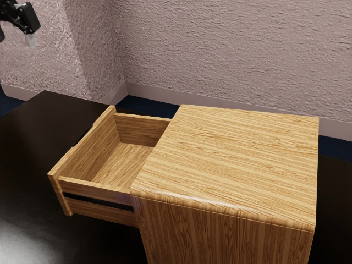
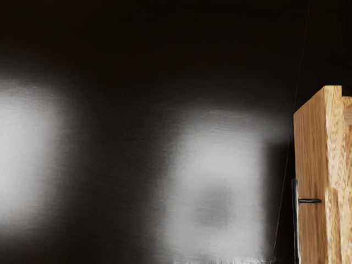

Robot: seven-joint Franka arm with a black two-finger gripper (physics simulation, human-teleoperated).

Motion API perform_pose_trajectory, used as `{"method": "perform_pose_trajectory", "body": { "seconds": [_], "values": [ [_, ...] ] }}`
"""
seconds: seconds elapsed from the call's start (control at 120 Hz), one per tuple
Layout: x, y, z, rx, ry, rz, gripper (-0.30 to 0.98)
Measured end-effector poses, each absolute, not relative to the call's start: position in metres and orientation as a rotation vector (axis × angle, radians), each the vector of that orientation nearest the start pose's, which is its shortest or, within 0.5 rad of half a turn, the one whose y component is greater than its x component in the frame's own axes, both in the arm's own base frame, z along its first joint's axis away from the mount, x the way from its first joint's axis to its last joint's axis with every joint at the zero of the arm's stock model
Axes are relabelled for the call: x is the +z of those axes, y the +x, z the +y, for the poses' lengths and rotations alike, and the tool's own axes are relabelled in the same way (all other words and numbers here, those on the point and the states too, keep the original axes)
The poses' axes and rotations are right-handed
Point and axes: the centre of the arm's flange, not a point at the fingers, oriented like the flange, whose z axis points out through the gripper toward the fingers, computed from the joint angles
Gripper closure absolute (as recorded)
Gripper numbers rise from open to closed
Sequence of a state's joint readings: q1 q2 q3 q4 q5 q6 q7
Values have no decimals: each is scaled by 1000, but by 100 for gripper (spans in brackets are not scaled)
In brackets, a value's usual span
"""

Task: Push the drawer handle with one arm to close the drawer

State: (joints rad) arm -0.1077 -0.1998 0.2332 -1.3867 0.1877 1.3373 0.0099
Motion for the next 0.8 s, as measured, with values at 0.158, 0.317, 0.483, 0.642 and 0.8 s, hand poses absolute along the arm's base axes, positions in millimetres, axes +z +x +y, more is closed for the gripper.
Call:
{"method": "perform_pose_trajectory", "body": {
  "seconds": [0.158, 0.317, 0.483, 0.642, 0.8],
  "values": [
    [774, 444, 64, -133, -2992, -152, 0],
    [747, 431, 65, -10, -3005, -146, 6],
    [706, 415, 74, 147, -2984, -134, 42],
    [669, 417, 83, 269, -2951, -8, 61],
    [626, 424, 100, 312, -2951, 201, 69]
  ]
}}
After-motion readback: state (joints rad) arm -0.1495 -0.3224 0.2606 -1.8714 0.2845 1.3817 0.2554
